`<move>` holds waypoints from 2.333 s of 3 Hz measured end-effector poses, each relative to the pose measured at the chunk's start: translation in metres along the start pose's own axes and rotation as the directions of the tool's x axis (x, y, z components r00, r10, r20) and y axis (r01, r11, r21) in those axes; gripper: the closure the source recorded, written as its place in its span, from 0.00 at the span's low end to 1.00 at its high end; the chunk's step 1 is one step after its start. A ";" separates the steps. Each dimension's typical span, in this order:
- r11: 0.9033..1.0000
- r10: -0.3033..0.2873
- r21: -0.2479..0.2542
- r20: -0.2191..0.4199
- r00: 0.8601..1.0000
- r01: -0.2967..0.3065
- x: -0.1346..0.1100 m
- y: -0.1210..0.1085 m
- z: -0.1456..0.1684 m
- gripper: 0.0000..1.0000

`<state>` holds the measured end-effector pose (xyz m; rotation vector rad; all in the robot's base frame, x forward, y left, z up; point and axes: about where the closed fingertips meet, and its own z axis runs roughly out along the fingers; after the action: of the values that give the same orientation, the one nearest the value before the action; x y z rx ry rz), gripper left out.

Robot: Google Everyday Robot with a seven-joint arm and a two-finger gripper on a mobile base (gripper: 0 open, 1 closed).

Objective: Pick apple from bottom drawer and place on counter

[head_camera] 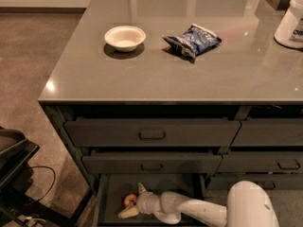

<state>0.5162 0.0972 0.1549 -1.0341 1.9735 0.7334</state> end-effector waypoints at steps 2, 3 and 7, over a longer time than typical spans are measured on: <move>0.999 -0.018 -0.031 -0.005 1.000 0.018 0.004 0.014 0.013 0.00; 0.999 -0.019 -0.034 -0.027 0.999 0.018 0.009 0.018 0.018 0.00; 0.999 -0.019 -0.035 -0.028 0.999 0.018 0.009 0.018 0.019 0.88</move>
Offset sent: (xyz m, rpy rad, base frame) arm -0.0135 0.0199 -0.0161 -0.0060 0.0008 0.0665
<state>0.5045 0.1164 0.1394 -1.0875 1.9788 0.7485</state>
